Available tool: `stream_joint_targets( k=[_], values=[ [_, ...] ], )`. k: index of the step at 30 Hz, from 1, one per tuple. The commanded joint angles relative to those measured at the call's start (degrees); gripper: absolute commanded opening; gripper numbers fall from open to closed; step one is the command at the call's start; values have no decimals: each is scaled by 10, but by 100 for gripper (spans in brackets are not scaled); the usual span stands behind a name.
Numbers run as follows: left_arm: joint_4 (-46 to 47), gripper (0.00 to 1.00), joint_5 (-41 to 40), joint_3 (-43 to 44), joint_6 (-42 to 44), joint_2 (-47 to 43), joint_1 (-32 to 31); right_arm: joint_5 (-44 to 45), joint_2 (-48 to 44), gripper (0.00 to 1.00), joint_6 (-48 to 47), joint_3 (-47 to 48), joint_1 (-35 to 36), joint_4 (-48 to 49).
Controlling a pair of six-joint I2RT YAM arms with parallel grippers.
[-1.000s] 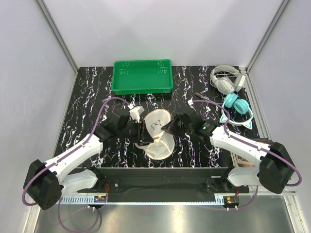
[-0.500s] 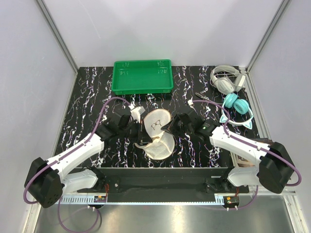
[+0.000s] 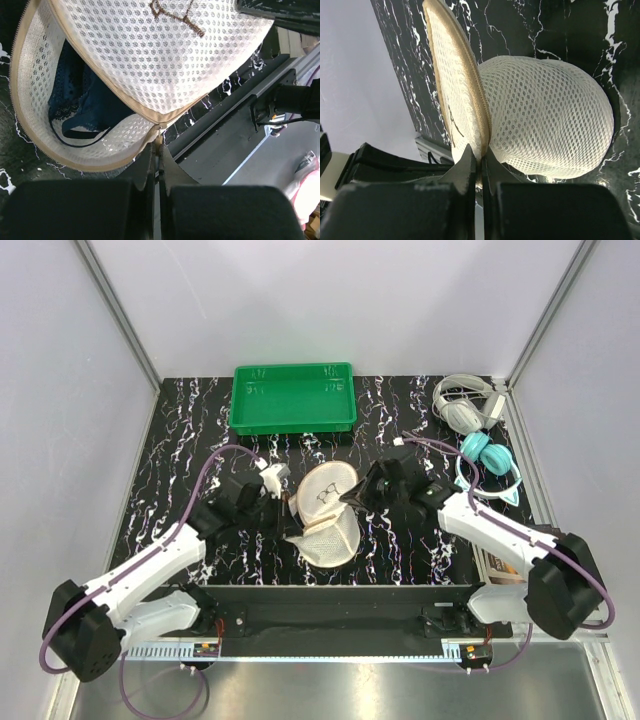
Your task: Place the bra in the laundry bag and zip it closed
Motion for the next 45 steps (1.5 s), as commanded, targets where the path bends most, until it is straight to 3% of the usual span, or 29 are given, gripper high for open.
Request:
stream_joint_targets(
  k=[1, 4, 5, 7, 8, 11, 13, 16, 21, 25, 30, 36, 38, 41, 44, 45],
  values=[
    [-9, 0, 27, -9, 19, -21, 1, -103, 30, 0, -94, 52, -65, 13],
    [59, 0, 75, -11, -10, -20, 2, -137, 41, 4, -143, 85, -70, -15],
    [99, 0, 103, -11, -18, -19, 1, -135, 42, 21, -151, 92, -69, -36],
    [138, 0, 120, -12, -36, -16, 0, -138, 33, 36, -151, 86, -69, -48],
    [172, 0, 131, -13, -52, -12, 0, -138, 24, 52, -139, 68, -69, -55],
    [215, 0, 137, -9, -73, 4, -13, -123, -37, 62, -98, 5, -68, -58],
    [229, 0, 134, -6, -80, 20, -36, -110, -96, 63, -68, -27, -66, -58],
    [242, 0, 126, 1, -85, 54, -72, -91, -148, 62, -12, -68, -48, -55],
    [281, 0, 109, 9, -99, 93, -115, -51, -154, 60, 31, -82, 7, -27],
    [290, 0, 104, 18, -106, 100, -124, -55, -117, 52, 28, -78, 22, -13],
    [282, 0, 92, 17, -103, 91, -126, -42, -107, 35, 21, -80, 29, -4],
    [272, 0, 93, 19, -98, 93, -125, -51, -105, 44, -15, -76, 30, -25],
    [272, 0, 92, 20, -98, 93, -125, -54, -101, 43, -15, -84, 36, -23],
    [272, 0, 88, 21, -98, 93, -125, -47, -101, 33, -12, -86, 39, -16],
    [259, 0, 77, 16, -98, 94, -126, -23, -102, 4, -19, -74, 30, -13],
    [244, 0, 71, 8, -99, 92, -125, -27, -100, 0, -23, -72, 20, -15]
  ],
)
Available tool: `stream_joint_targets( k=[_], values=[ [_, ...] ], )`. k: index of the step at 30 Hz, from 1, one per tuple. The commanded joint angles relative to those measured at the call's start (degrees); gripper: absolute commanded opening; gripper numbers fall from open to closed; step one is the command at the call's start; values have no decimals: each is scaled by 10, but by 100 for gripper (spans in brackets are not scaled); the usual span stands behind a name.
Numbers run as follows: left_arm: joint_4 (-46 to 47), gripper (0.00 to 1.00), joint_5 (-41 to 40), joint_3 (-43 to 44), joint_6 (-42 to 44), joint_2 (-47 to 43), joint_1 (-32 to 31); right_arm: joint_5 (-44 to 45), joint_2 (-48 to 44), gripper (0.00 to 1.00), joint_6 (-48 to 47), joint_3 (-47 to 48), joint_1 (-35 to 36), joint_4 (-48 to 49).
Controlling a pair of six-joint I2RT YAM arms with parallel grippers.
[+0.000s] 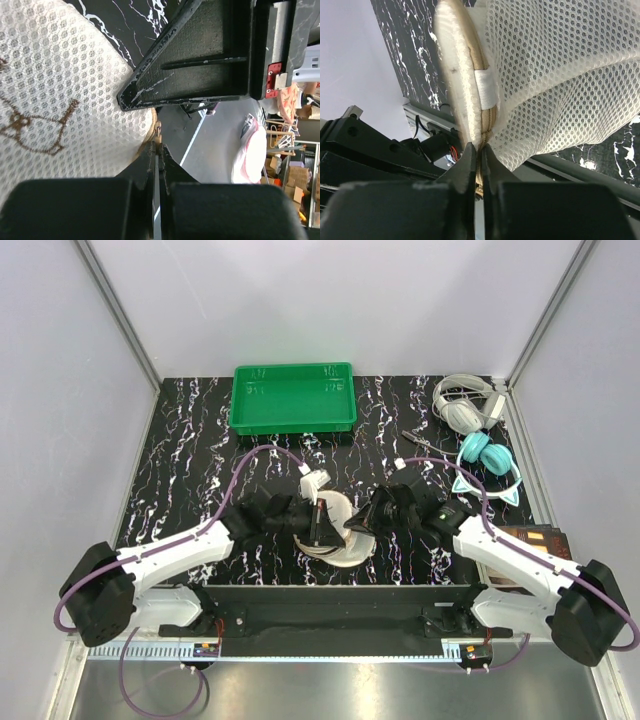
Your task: Place the bra in the laundry bag and zip it closed
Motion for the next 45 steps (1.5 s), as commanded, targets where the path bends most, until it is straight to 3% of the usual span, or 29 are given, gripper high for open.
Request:
stream_joint_targets(
  k=[1, 6, 11, 14, 16, 17, 20, 25, 31, 36, 38, 43, 45],
  values=[
    [-6, 0, -42, 8, 2, -17, -2, -3, 3, 0, -31, 20, -24, 14],
    [-130, 0, -165, -34, 3, -72, 13, -94, 21, 0, -88, 44, -103, 3],
    [-178, 0, -200, -80, -6, -152, 73, -181, 77, 0, -191, 104, -139, -34],
    [-165, 0, -167, -72, 10, -152, 74, -199, 134, 0, -270, 167, -139, -101],
    [-102, 0, -99, -68, 6, -138, 74, -186, 157, 7, -291, 198, -138, -136],
    [-77, 0, -82, -67, -2, -136, 74, -176, 156, 25, -291, 203, -138, -145],
    [-1, 0, -51, -46, -26, -129, 62, -111, 127, 53, -274, 197, -135, -182],
    [30, 0, -54, -4, -26, -88, 27, -11, 7, 77, -199, 120, -104, -211],
    [57, 0, -54, 17, -34, -43, -14, 27, -121, 87, -93, 17, -69, -210],
    [40, 0, -73, 15, -36, -46, -21, 121, -136, 100, -127, 23, -70, -320],
    [3, 0, -96, 24, -23, -60, -18, 142, -141, 100, -127, 30, -70, -341],
    [-27, 0, -118, 35, -17, -73, -19, 59, -212, 100, -58, -13, -69, -323],
    [-13, 0, -105, 35, -23, -65, -20, -24, -265, 100, 41, -72, -66, -231]
  ],
)
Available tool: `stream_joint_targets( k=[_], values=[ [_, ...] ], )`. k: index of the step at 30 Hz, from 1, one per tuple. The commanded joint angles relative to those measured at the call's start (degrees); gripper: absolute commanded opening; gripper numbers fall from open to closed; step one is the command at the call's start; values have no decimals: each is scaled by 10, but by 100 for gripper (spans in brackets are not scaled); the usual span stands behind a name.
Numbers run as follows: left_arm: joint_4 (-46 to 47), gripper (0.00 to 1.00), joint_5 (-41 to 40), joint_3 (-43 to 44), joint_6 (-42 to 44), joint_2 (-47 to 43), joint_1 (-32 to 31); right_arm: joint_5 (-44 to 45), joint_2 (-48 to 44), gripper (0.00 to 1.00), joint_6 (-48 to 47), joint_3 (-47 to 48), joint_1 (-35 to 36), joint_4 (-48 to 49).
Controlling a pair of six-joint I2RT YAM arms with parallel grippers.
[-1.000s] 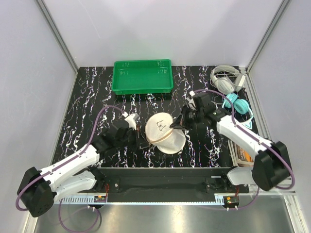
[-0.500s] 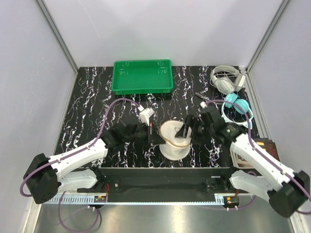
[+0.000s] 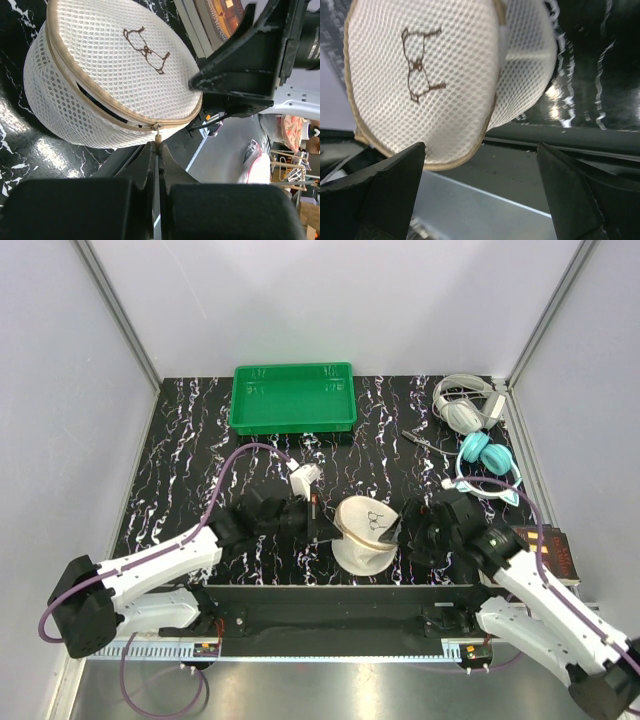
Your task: Place the bra in the laundry bag and zip it closed
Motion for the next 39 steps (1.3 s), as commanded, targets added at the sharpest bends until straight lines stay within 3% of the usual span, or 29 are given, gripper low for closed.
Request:
stream_joint_targets(
  k=[1, 3, 7, 15, 18, 19, 20, 23, 28, 30, 33, 34, 37, 38, 39],
  values=[
    [26, 0, -3, 26, 2, -4, -3, -103, -102, 100, 179, -86, 17, 108],
    [33, 0, -3, 24, -1, -2, -6, -90, -166, 100, 287, -140, 27, 177],
    [45, 0, -9, 16, -8, -6, -11, -41, -196, 100, 366, -166, 32, 198],
    [55, 0, -10, 11, -15, 4, -29, -34, -77, 91, 418, -189, 53, 364],
    [50, 0, -22, 1, -15, 0, -29, 3, -64, 69, 399, -180, 53, 368],
    [21, 0, -33, -1, -8, -9, -28, 20, -67, 49, 392, -182, 51, 369],
    [2, 0, -59, -2, -3, -16, -25, 22, -74, 19, 384, -191, 45, 371],
    [-75, 0, -103, -15, 14, -52, 18, -6, -71, 3, 337, -197, 2, 378],
    [-144, 0, -106, -40, 46, -136, 88, -145, 21, 0, 168, -126, -111, 393],
    [-146, 0, -93, -33, 66, -150, 95, -220, 106, 0, 106, -83, -129, 397],
    [-114, 0, -30, -26, 82, -158, 93, -322, 251, 0, -35, 44, -136, 377],
    [-106, 0, -4, -25, 86, -162, 91, -375, 283, 0, -94, 116, -136, 327],
    [-122, 0, -13, -9, 98, -169, 86, -385, 317, 0, -115, 167, -135, 312],
    [-124, 4, -9, -4, 107, -171, 86, -391, 319, 0, -121, 172, -136, 307],
    [-127, 14, -8, -2, 118, -176, 86, -402, 323, 1, -125, 175, -136, 303]
  ],
)
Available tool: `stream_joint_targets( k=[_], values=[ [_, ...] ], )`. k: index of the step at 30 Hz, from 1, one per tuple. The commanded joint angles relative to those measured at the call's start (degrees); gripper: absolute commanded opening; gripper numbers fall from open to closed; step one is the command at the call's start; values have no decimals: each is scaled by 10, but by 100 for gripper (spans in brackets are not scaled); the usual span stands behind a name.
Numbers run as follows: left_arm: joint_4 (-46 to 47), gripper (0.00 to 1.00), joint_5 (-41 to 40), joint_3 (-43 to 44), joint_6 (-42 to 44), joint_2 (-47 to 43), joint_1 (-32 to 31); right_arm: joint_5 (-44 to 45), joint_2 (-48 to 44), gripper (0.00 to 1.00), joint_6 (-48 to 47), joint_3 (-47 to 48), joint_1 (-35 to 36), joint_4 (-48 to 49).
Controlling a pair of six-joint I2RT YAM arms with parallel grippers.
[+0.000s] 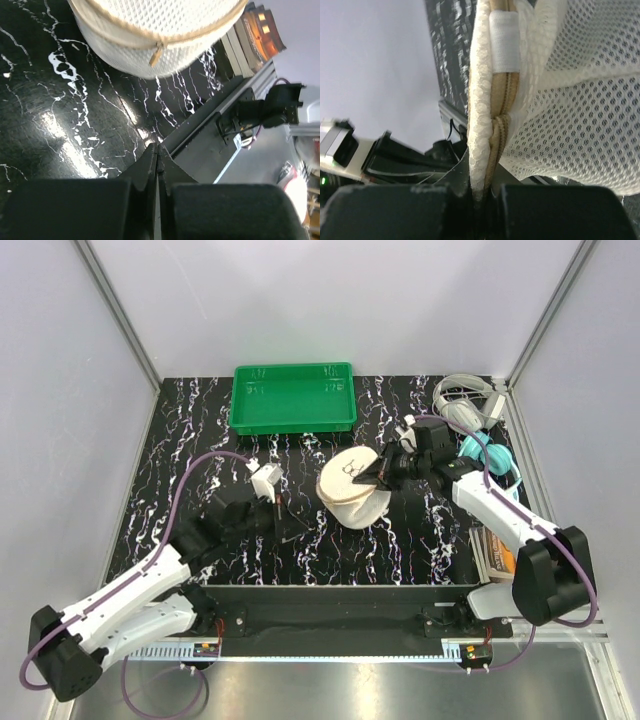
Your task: Place the bra in the laundry bag and zip it closed
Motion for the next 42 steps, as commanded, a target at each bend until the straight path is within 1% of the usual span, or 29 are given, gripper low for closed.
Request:
stream_joint_targets(
  k=[1, 2, 3, 4, 5, 6, 8, 9, 11, 14, 18, 21, 24, 30, 31, 32, 34, 37, 39, 41, 42],
  values=[
    [12, 26, 34, 33, 48, -20, -3, -120, -3, 1, -104, 45, -1, -37],
    [17, 44, 37, 30, 54, -17, -3, -132, 5, 1, -101, 44, -2, -35],
    [12, 51, 34, 31, 65, -7, -3, -145, 8, 0, -101, 42, -2, -35],
    [9, 55, 37, 34, 73, 1, -3, -160, 10, 0, -102, 40, -2, -34],
    [9, 62, 40, 38, 76, 10, -3, -159, 5, 0, -100, 37, -2, -34],
    [20, 66, 44, 42, 72, 27, -3, -154, 0, 0, -95, 34, -1, -33],
    [40, 68, 59, 45, 61, 48, -8, -142, -8, 0, -77, 27, -2, -28],
    [65, 70, 60, 46, 49, 64, -15, -144, -11, 0, -64, 22, -2, -19],
    [81, 72, 35, 54, 42, 77, -43, -141, -18, 0, -35, 9, -2, 8],
    [101, 73, -4, 63, 39, 101, -63, -140, -24, 0, -15, 2, -2, 25],
    [138, 62, 10, 76, 28, 146, -66, -140, -32, 0, -2, -3, -1, 34],
    [139, 61, -4, 90, 26, 171, -69, -145, -33, 0, 6, -4, -2, 40],
    [139, 57, -24, 100, 26, 186, -71, -144, -39, 0, 10, -8, -2, 41],
    [140, 40, -59, 113, 22, 194, -70, -140, -50, 0, 9, -27, -2, 41],
    [140, 35, -63, 113, 24, 194, -69, -141, -50, 0, 7, -30, -1, 41],
    [125, 21, -68, 121, 25, 200, -68, -146, -48, 0, 2, -31, -2, 41],
    [98, 0, -79, 130, 30, 206, -60, -158, -44, 0, -15, -36, -2, 41],
    [71, 0, -86, 115, 43, 200, -54, -157, -19, 0, -57, -28, -2, 21],
    [57, 0, -73, 106, 59, 177, -53, -155, 3, 3, -105, -2, -1, -15],
    [56, 0, -53, 93, 62, 148, -55, -159, 34, 11, -132, 21, 10, -30],
    [58, 0, -32, 90, 57, 138, -56, -157, 46, 18, -166, 56, 17, -62]
  ],
)
